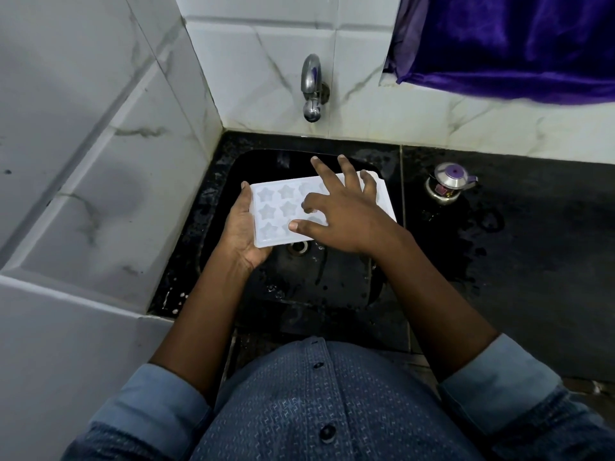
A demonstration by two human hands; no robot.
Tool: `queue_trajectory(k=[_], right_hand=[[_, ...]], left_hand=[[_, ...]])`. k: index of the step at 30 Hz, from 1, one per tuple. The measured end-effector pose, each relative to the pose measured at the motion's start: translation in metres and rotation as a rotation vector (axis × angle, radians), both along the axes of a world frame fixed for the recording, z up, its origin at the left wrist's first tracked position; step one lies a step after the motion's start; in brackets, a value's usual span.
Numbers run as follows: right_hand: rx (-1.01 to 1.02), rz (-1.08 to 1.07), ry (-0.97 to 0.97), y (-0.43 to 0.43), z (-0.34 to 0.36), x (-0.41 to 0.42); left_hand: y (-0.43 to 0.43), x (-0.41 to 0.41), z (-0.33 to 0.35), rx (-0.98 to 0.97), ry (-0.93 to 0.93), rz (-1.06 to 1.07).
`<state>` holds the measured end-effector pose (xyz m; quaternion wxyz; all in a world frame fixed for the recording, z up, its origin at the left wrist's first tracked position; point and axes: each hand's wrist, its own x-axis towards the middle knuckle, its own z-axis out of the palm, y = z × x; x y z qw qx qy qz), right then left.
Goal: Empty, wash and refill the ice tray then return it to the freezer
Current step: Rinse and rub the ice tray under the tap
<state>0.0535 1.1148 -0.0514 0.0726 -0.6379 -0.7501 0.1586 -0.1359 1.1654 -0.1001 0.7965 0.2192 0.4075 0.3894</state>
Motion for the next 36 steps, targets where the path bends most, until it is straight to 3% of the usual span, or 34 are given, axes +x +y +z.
queue_trajectory(k=[36], right_hand=[[-0.024, -0.047, -0.040, -0.020, 0.002, -0.005]], left_hand=[[-0.012, 0.000, -0.006, -0.026, 0.009, -0.052]])
